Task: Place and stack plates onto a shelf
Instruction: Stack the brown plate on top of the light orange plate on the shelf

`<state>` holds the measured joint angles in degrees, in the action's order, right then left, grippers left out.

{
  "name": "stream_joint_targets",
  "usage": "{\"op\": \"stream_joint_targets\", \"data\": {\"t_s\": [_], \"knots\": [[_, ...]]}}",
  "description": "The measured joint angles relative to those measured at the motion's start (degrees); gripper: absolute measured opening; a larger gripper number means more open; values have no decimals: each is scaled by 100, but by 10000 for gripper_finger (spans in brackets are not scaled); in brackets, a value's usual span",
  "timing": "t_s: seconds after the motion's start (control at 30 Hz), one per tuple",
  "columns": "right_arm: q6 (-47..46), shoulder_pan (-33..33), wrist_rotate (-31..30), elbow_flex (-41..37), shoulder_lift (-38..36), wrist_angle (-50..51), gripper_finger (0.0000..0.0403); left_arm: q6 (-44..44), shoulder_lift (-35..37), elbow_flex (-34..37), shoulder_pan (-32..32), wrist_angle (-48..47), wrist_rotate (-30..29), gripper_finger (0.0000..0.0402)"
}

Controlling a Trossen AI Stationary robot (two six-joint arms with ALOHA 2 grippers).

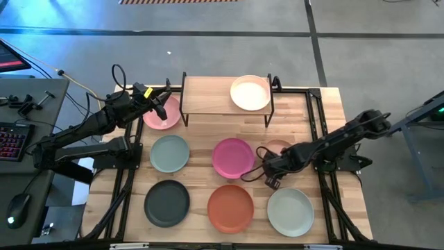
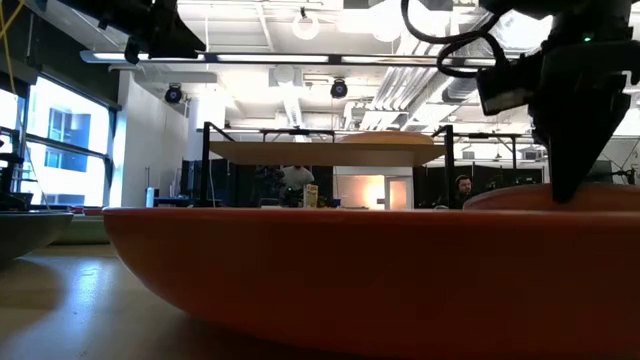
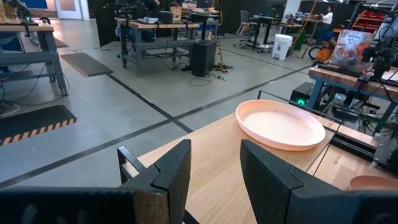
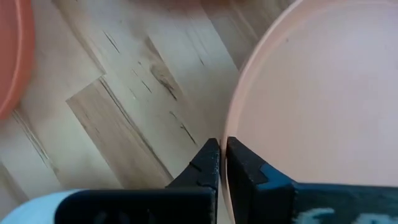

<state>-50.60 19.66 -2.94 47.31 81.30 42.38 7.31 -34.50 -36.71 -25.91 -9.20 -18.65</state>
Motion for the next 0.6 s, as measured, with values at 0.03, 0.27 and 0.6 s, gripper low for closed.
{"op": "stream_joint_targets", "data": {"t_s": [0.03,0.27,0.6], "knots": [[-20,0,2,25,-45,58,1,0,2,0,2,1,0,129],[-40,0,5,185,-452,187,1,-2,2,0,1,1,-9,129],[72,0,-49,450,-936,325,0,2,0,0,1,2,-7,129]]}}
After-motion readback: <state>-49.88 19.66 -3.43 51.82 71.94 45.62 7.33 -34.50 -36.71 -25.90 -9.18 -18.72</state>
